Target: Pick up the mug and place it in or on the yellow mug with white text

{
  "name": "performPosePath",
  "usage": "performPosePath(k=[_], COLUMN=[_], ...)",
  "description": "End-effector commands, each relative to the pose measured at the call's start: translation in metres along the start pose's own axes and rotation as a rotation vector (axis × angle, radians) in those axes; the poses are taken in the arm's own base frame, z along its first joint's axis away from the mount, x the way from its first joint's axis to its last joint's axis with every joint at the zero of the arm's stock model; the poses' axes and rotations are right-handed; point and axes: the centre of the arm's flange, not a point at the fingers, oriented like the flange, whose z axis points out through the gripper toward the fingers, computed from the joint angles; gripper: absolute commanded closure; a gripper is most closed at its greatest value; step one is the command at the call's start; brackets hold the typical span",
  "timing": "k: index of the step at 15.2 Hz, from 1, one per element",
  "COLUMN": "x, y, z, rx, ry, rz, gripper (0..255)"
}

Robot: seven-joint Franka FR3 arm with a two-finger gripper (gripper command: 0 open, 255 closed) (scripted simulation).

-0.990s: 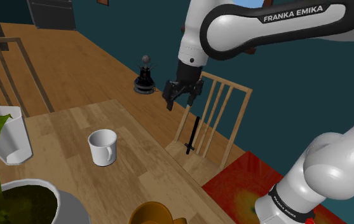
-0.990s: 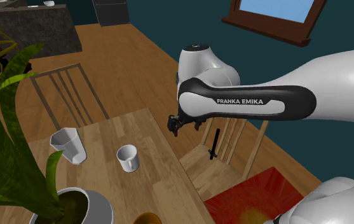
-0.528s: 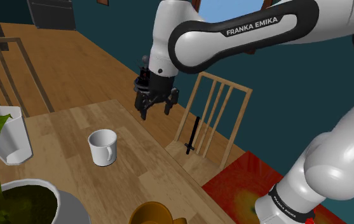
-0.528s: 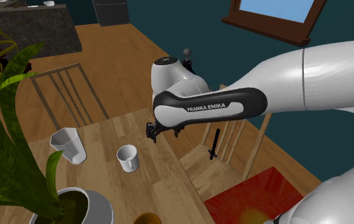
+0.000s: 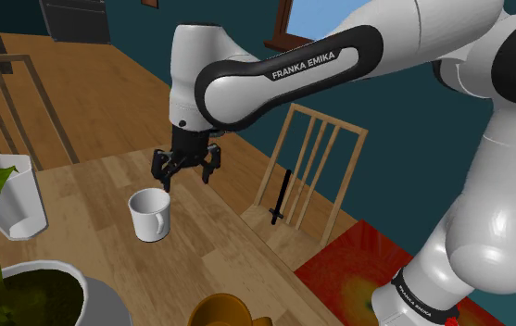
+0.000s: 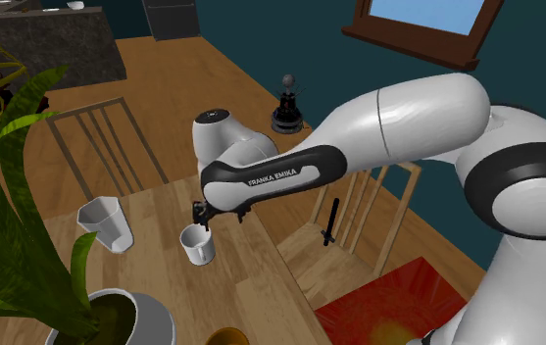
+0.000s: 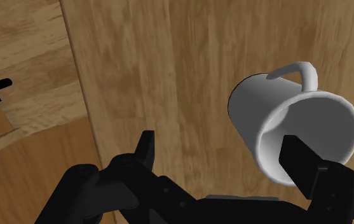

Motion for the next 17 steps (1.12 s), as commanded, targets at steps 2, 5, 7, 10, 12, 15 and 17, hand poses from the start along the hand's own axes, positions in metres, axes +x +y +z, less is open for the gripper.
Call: performPosePath(k=[2, 5, 7, 10, 12, 15, 17], x=[0.013, 0.013, 0.013, 0.013, 0.013, 0.013, 0.013], y=[-0.036, -0.039, -0.039, -0.039, -0.039, -0.039, -0.039], z=[0.019, 0.031, 0.041, 0.06, 0.06, 0.06, 0.06], rx=[0.007, 0.007, 0.007, 0.007, 0.007, 0.007, 0.007], ry=[-0.004, -0.004, -0.004, -0.004, -0.004, -0.004, -0.004], rz=[0.005, 0.006, 0.006, 0.006, 0.006, 0.006, 0.006], gripper=[0, 0, 0, 0, 0, 0, 0])
